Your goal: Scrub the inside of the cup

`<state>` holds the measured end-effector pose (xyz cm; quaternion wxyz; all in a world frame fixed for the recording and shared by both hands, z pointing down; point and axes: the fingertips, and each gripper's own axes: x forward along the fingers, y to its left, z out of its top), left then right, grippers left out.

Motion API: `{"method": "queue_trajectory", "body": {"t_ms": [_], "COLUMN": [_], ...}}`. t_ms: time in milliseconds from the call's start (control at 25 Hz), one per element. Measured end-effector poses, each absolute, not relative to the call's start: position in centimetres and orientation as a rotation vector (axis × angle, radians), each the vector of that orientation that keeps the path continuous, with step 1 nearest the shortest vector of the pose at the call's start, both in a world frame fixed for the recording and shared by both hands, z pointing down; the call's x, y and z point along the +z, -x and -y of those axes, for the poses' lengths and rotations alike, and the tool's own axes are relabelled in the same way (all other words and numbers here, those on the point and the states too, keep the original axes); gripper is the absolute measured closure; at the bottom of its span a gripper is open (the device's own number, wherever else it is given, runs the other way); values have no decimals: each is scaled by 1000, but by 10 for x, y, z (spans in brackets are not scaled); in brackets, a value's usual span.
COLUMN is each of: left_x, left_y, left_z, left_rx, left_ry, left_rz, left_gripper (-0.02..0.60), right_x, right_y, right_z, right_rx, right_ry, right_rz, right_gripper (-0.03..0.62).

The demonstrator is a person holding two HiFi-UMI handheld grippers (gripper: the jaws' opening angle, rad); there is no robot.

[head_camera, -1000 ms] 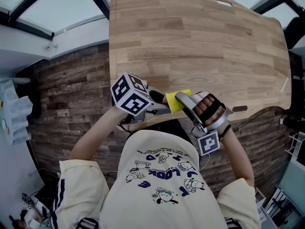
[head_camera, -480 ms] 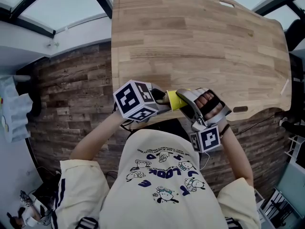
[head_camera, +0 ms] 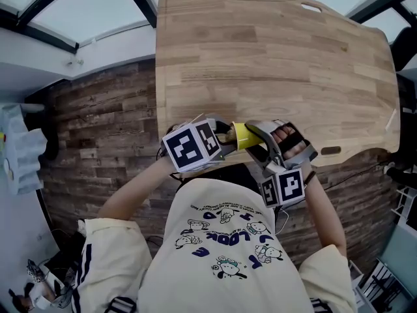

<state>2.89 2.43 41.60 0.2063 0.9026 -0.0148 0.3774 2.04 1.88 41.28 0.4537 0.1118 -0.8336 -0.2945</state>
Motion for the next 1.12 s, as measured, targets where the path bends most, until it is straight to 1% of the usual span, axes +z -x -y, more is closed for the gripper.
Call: {"method": "queue_trajectory", "body": {"t_ms": [520,800,1120], "left_x": [420,420,418], "left_y": [-28,-29,-28], "left_z": [-31,-33,-35], "left_rx": [1309,1337,1309], "left_ry": [-2765,-2818,-2825], "left_rz": [19,-25,-45], "left_gripper": [449,451,451], "right_x": [418,419,417], "right_y": [-19,-21,-25], "right_z": [-26,-31,-32], "right_rx": [-411,-165,-110], "right_ry": [-312,-307,-329], "right_rz": [2170,2272,2294], "right_gripper": [335,335,335]}}
